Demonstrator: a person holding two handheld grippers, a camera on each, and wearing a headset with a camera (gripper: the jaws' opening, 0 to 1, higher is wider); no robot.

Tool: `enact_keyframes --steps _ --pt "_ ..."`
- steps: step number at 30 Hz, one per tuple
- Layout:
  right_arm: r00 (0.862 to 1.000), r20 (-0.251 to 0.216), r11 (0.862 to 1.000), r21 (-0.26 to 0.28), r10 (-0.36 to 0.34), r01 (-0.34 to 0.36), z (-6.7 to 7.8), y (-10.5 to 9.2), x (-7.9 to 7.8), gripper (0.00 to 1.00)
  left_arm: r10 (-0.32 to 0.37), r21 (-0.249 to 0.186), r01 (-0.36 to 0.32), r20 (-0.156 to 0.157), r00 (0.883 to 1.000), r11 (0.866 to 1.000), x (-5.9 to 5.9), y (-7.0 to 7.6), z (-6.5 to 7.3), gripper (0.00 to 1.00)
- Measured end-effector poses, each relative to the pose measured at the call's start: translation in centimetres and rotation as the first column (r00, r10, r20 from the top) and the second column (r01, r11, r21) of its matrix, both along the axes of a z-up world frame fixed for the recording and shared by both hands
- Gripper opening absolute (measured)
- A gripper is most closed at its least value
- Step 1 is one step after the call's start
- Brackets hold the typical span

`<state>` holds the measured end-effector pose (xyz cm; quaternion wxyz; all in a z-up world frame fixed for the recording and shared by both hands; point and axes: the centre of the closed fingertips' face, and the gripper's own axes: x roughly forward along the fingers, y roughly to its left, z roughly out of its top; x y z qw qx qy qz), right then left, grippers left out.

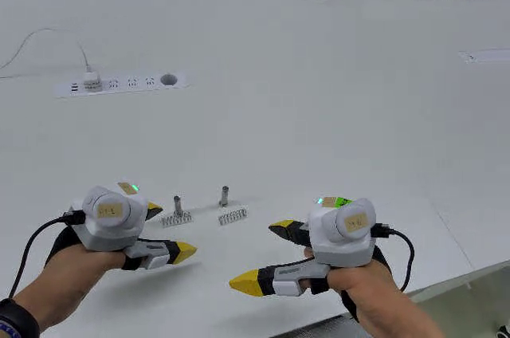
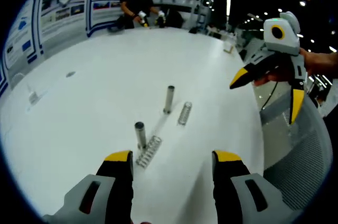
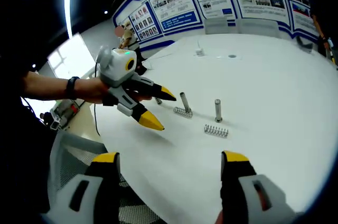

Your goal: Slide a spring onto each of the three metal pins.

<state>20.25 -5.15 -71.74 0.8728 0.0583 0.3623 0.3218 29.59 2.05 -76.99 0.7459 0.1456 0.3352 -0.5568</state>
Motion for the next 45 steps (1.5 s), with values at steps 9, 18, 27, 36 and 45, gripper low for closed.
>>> enact_keyframes --steps 9,18,27,36,45 --pt "1.0 -0.013 1.0 -0.001 0.003 -0.003 -0.2 0.0 -0.3 0.8 0.015 0.012 -0.015 -0.024 1.0 1.0 0.6 -0.2 -1.5 0.53" --pt "1.0 -0.014 1.0 0.006 -0.003 0.004 -0.1 -0.2 0.0 0.79 0.035 0.02 -0.035 -0.028 0.999 0.999 0.5 0.0 -2.3 0.42" --pt "1.0 -0.021 1.0 0.008 0.01 -0.01 -0.3 0.3 -0.2 0.79 0.048 0.048 -0.047 -0.003 0.999 0.998 0.6 0.1 -3.1 0.29" --pt "1.0 -0.026 1.0 0.01 0.009 -0.009 -0.5 0.3 -0.4 0.79 0.13 0.06 -0.131 0.03 0.991 0.99 2.0 0.3 -3.3 0.12" --pt "1.0 -0.027 1.0 0.013 0.001 0.0 -0.6 0.1 -0.3 0.79 0.122 0.067 -0.122 0.002 0.993 0.99 0.4 1.1 -3.3 0.11"
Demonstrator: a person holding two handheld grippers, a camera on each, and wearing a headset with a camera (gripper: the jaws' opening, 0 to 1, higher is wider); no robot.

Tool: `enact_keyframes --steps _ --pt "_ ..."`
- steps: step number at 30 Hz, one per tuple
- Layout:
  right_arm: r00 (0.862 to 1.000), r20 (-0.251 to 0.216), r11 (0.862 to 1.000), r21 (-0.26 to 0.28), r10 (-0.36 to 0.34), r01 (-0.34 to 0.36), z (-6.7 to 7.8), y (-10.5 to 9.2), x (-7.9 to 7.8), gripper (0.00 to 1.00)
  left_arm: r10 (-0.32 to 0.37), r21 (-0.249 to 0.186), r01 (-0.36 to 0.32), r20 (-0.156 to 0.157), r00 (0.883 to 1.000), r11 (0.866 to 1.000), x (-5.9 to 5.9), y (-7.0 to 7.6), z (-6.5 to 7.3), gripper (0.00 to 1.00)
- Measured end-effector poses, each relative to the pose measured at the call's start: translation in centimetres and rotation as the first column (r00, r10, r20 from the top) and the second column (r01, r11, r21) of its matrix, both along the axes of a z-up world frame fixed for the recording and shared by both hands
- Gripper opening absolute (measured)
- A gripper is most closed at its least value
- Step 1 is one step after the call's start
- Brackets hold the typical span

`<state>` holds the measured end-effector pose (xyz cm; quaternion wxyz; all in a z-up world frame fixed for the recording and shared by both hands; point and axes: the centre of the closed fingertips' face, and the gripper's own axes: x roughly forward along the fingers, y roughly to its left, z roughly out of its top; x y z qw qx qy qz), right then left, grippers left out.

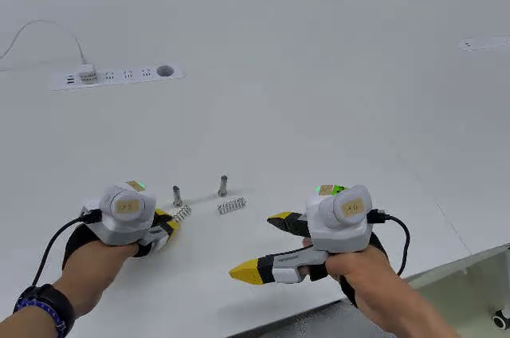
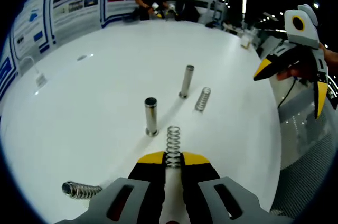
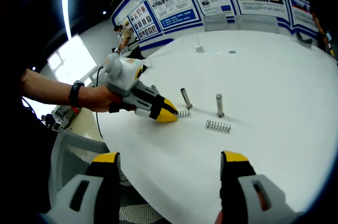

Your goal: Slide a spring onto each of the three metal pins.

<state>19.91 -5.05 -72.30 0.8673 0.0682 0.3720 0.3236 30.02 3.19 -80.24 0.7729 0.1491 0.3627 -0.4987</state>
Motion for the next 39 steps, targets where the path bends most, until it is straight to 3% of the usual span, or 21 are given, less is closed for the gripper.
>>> enact_keyframes --steps 15,23,31,39 --pt "1.0 -0.008 1.0 0.019 0.009 -0.009 -0.4 1.1 -0.4 0.78 0.015 -0.021 -0.015 -0.024 1.0 1.0 -2.9 2.3 0.5 0.11" --pt "1.0 -0.015 0.999 0.033 0.014 -0.013 -0.5 1.6 -0.7 0.78 0.029 -0.047 -0.031 -0.03 0.999 0.998 -4.9 3.4 1.6 0.11" --pt "0.999 -0.03 0.999 0.049 0.017 -0.016 -1.0 2.2 -1.1 0.77 0.049 -0.048 -0.051 -0.043 0.998 0.998 -6.6 5.6 2.1 0.11" --pt "0.999 -0.029 0.996 0.083 0.023 -0.02 -0.8 3.4 -0.9 0.76 0.057 -0.054 -0.058 -0.028 0.998 0.997 -7.5 6.9 3.7 0.11"
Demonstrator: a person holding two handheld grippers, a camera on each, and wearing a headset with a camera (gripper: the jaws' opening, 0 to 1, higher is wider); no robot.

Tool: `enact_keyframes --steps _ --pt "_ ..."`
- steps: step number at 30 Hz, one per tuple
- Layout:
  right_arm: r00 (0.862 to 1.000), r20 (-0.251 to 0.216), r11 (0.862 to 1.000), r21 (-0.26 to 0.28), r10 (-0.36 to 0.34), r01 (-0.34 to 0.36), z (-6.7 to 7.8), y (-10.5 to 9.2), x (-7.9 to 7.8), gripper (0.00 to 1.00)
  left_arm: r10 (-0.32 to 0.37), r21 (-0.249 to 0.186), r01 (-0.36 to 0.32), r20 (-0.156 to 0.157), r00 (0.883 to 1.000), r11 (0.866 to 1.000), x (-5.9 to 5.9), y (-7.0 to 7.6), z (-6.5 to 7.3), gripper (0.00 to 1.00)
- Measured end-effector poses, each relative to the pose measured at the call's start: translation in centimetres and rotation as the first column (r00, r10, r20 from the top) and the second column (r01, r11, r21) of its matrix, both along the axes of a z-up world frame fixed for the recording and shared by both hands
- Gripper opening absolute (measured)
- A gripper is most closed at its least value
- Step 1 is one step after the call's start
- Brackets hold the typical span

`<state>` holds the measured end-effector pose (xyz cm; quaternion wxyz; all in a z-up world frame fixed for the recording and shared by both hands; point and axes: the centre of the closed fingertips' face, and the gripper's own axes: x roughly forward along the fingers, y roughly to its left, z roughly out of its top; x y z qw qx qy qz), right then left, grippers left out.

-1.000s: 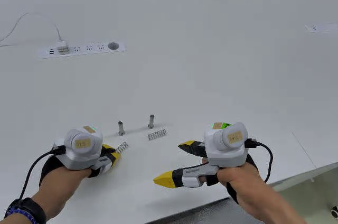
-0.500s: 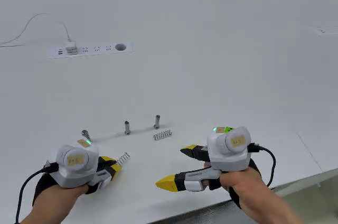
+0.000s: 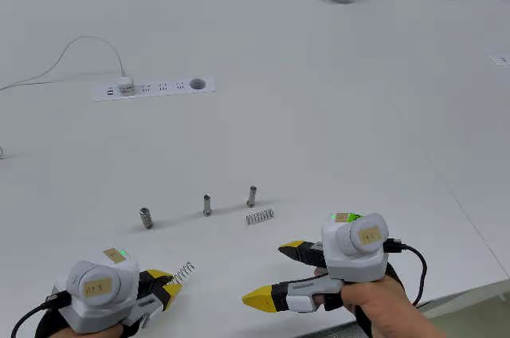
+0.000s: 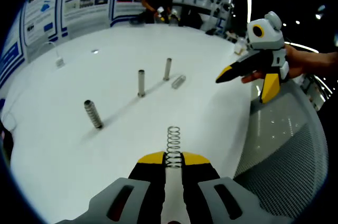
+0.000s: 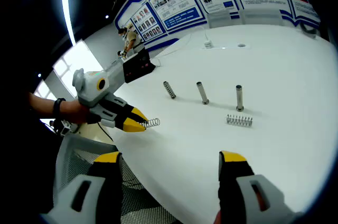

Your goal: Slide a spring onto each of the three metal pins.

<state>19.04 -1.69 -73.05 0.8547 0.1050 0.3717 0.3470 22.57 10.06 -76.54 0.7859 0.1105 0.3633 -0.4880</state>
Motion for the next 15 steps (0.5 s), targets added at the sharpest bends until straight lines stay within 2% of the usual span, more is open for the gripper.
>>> enact_keyframes --steps 7,15 --pt "1.0 0.008 1.0 0.027 0.01 -0.011 0.5 0.9 0.6 0.74 0.0 -0.026 0.001 0.029 1.0 1.0 0.4 -0.4 1.8 0.11" --pt "1.0 0.027 0.997 0.079 0.014 -0.016 1.8 2.0 1.7 0.68 -0.049 -0.043 0.052 0.066 0.997 0.998 -0.2 -1.2 3.8 0.11"
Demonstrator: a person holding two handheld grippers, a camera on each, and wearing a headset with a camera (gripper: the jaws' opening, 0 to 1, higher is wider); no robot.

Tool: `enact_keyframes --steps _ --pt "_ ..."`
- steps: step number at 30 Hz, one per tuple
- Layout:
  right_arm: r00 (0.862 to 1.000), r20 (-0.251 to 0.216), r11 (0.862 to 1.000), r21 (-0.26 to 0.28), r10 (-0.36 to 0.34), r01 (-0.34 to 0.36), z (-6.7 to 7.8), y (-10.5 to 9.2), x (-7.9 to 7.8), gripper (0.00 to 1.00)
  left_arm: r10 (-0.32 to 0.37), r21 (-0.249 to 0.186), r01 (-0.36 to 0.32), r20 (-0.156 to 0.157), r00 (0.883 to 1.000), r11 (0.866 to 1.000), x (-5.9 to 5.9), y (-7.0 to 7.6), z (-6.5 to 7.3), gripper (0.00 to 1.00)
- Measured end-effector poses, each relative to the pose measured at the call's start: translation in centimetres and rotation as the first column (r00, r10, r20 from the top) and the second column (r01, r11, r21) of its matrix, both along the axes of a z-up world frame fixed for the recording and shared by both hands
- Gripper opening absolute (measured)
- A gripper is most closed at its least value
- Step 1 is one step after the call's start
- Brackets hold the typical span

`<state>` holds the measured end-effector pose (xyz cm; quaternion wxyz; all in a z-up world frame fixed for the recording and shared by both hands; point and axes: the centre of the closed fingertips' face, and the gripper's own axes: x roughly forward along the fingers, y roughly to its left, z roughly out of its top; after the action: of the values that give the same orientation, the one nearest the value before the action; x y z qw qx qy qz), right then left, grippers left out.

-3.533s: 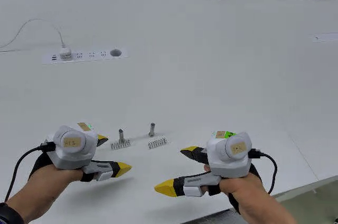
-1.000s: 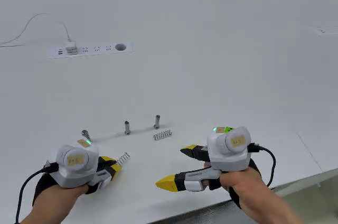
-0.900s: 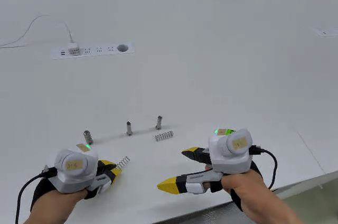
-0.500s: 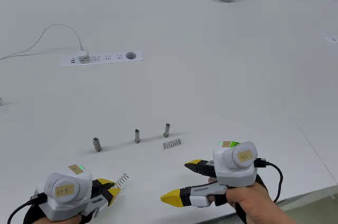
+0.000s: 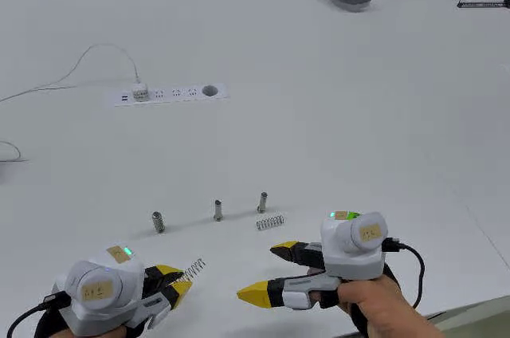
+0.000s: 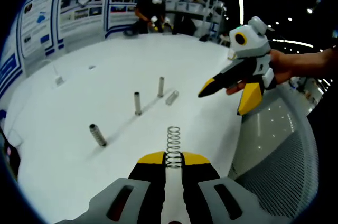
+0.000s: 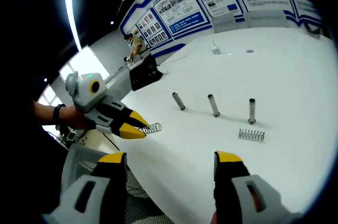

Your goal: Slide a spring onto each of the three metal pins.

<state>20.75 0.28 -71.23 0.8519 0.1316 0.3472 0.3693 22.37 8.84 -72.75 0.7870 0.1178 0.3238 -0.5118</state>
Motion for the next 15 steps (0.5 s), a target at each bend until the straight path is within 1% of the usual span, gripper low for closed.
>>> enact_keyframes --steps 1,2,5,6,11,15 --pt "1.0 -0.002 1.0 0.01 -0.003 0.003 0.1 0.1 0.1 0.66 -0.006 -0.003 0.006 0.004 1.0 1.0 0.0 0.0 0.1 0.11" --pt "1.0 -0.008 0.999 0.034 -0.01 0.01 0.4 0.4 0.3 0.64 -0.014 -0.005 0.014 0.009 1.0 1.0 -0.1 -0.2 0.4 0.11" --pt "1.0 -0.004 0.997 0.074 -0.017 0.017 0.9 0.8 0.6 0.57 -0.03 -0.017 0.031 0.019 0.999 0.999 -0.2 -0.7 1.1 0.11" --pt "1.0 -0.005 0.996 0.082 -0.019 0.019 1.0 0.9 0.7 0.56 -0.034 -0.021 0.034 0.018 0.999 0.999 -0.2 -0.8 1.2 0.11" --pt "1.0 -0.013 0.994 0.112 -0.018 0.019 1.3 1.7 0.9 0.53 -0.048 -0.04 0.05 0.033 0.998 0.998 -0.2 -1.4 2.1 0.11" --pt "1.0 -0.022 0.987 0.161 -0.015 0.018 1.8 2.4 1.1 0.47 -0.074 -0.048 0.076 0.045 0.996 0.996 -0.7 -2.1 2.7 0.11"
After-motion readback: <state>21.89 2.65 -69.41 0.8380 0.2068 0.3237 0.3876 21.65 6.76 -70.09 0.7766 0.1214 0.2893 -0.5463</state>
